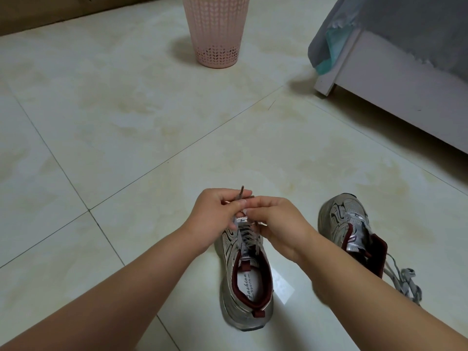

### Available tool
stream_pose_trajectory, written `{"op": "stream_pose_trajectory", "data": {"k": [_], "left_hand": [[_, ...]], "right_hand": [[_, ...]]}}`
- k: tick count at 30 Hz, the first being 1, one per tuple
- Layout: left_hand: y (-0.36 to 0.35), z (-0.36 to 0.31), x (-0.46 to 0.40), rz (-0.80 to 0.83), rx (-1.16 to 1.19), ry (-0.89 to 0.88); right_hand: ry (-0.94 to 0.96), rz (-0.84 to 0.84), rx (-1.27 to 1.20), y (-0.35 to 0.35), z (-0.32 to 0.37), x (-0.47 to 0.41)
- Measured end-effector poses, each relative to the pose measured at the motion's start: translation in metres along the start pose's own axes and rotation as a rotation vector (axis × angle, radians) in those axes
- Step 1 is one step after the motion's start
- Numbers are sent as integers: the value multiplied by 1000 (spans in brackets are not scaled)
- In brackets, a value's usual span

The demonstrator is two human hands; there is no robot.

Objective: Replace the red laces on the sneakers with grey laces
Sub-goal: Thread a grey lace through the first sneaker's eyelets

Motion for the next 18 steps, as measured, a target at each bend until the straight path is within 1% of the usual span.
{"op": "stream_pose_trajectory", "data": {"k": [2,3,6,8,10,12,14,16,18], "left_hand": [[3,0,-1,-19,21,14],[5,1,-2,-39,31,23],[6,2,-5,-60,73,86],[5,3,-6,-47,123,133],[6,4,-8,-74,165,154],[10,4,-8,-117,157,158],[10,5,-8,-127,144,166],[7,5,-7,-110,136,173],[3,3,-5,-82,136,171]], "right_hand": [[23,45,8,-4,0,2],[40,47,56,-5,-1,2],[105,-6,275,-1,-4,0],[157,-46,357,-1,-2,0],[197,-87,379,1,0,0],[206,-113,335,6,0,0],[202,-75,296,7,0,1],[198,-7,335,2,-1,2],[208,-7,356,0,-2,1]]}}
Point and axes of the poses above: each hand's wrist, its own x-axis away from the middle knuckle, its own y-axis out of the back of the hand, z = x × y, the point moved 6 cm from there along -x, towards the middle knuckle, and after that the axes turned 12 degrees about y, right-handed, at the moved point
